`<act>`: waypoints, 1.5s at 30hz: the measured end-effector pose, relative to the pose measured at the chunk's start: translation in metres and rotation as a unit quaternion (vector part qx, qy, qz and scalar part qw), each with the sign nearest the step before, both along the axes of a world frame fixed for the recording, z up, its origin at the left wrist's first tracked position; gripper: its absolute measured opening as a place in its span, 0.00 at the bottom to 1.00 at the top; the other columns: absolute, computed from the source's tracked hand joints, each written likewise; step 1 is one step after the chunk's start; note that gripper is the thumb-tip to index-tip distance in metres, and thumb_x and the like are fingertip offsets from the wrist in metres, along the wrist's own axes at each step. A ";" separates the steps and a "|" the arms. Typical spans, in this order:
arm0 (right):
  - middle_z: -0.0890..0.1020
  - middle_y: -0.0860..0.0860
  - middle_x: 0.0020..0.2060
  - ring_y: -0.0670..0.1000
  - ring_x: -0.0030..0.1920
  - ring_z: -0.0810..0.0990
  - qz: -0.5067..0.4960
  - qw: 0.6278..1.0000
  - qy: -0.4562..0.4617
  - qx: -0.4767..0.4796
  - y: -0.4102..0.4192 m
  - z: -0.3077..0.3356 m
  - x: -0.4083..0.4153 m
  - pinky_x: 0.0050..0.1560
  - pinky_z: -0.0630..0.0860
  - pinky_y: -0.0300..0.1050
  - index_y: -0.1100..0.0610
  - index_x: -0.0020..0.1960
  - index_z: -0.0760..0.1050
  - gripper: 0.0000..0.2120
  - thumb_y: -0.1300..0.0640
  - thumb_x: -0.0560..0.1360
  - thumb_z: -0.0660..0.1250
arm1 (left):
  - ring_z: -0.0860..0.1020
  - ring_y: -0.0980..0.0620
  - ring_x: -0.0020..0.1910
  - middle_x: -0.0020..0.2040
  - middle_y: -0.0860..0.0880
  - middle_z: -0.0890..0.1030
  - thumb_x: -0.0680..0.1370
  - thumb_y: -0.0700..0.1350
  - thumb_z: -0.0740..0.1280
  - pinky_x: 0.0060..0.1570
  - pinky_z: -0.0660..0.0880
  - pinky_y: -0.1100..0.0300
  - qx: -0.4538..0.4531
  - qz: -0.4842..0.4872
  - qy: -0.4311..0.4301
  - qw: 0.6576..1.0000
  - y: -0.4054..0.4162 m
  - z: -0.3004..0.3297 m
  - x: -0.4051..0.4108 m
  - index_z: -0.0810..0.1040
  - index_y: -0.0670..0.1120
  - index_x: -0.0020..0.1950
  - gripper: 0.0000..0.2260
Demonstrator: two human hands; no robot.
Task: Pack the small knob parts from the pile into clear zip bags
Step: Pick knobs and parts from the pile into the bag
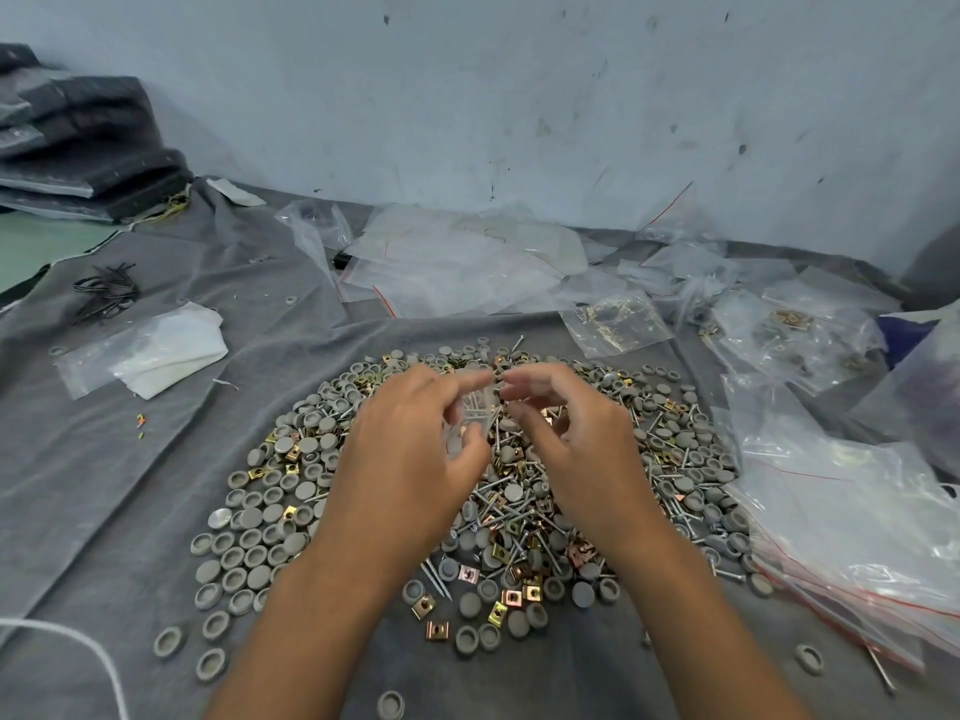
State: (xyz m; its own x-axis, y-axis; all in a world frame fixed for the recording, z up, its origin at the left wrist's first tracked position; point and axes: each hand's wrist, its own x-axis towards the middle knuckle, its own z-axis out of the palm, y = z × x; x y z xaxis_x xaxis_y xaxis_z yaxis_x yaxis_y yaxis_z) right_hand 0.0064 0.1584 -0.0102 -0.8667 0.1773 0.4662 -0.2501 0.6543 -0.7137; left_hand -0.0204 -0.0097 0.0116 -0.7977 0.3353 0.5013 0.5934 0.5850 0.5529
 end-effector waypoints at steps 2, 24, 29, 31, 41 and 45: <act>0.82 0.35 0.51 0.36 0.51 0.80 -0.022 0.998 -0.048 0.035 0.007 -0.003 -0.001 0.51 0.78 0.33 0.40 0.59 0.77 0.11 0.52 0.79 0.70 | 0.70 0.63 0.44 0.40 0.59 0.70 0.76 0.45 0.69 0.47 0.67 0.60 0.003 0.017 0.004 1.000 -0.001 0.001 0.000 0.77 0.55 0.67 0.19; 0.81 0.41 0.54 0.44 0.54 0.76 -0.041 0.959 -0.130 0.249 -0.013 -0.042 -0.008 0.56 0.76 0.43 0.44 0.58 0.80 0.10 0.49 0.78 0.71 | 0.71 0.62 0.42 0.41 0.60 0.72 0.75 0.46 0.71 0.46 0.68 0.62 0.021 0.045 -0.001 0.999 -0.009 0.001 -0.005 0.78 0.54 0.67 0.20; 0.84 0.43 0.42 0.38 0.43 0.81 0.016 0.982 -0.168 -0.085 -0.004 -0.016 -0.008 0.42 0.77 0.33 0.44 0.50 0.78 0.05 0.55 0.79 0.69 | 0.71 0.64 0.43 0.42 0.60 0.72 0.74 0.48 0.71 0.43 0.66 0.68 0.015 0.032 -0.014 0.999 -0.007 -0.001 -0.005 0.77 0.56 0.67 0.21; 0.86 0.46 0.44 0.41 0.44 0.83 0.063 0.960 -0.146 -0.231 0.001 -0.001 -0.005 0.41 0.78 0.35 0.50 0.52 0.79 0.04 0.58 0.79 0.68 | 0.72 0.63 0.44 0.43 0.60 0.73 0.75 0.47 0.72 0.43 0.67 0.68 0.004 0.024 -0.018 1.000 -0.006 -0.003 -0.005 0.77 0.56 0.67 0.21; 0.85 0.42 0.43 0.41 0.45 0.83 0.027 0.997 -0.025 -0.074 -0.009 0.008 0.007 0.43 0.77 0.33 0.50 0.52 0.81 0.04 0.56 0.78 0.73 | 0.71 0.61 0.41 0.38 0.58 0.72 0.75 0.52 0.68 0.39 0.65 0.64 -0.012 0.006 -0.019 1.000 0.007 -0.009 0.000 0.80 0.58 0.65 0.17; 0.83 0.39 0.43 0.40 0.45 0.81 0.002 1.000 -0.021 0.017 -0.013 0.006 0.010 0.46 0.78 0.39 0.44 0.53 0.78 0.08 0.53 0.77 0.73 | 0.71 0.60 0.41 0.38 0.57 0.73 0.75 0.48 0.71 0.39 0.67 0.63 -0.017 0.011 -0.021 1.000 0.006 -0.009 -0.001 0.81 0.57 0.62 0.16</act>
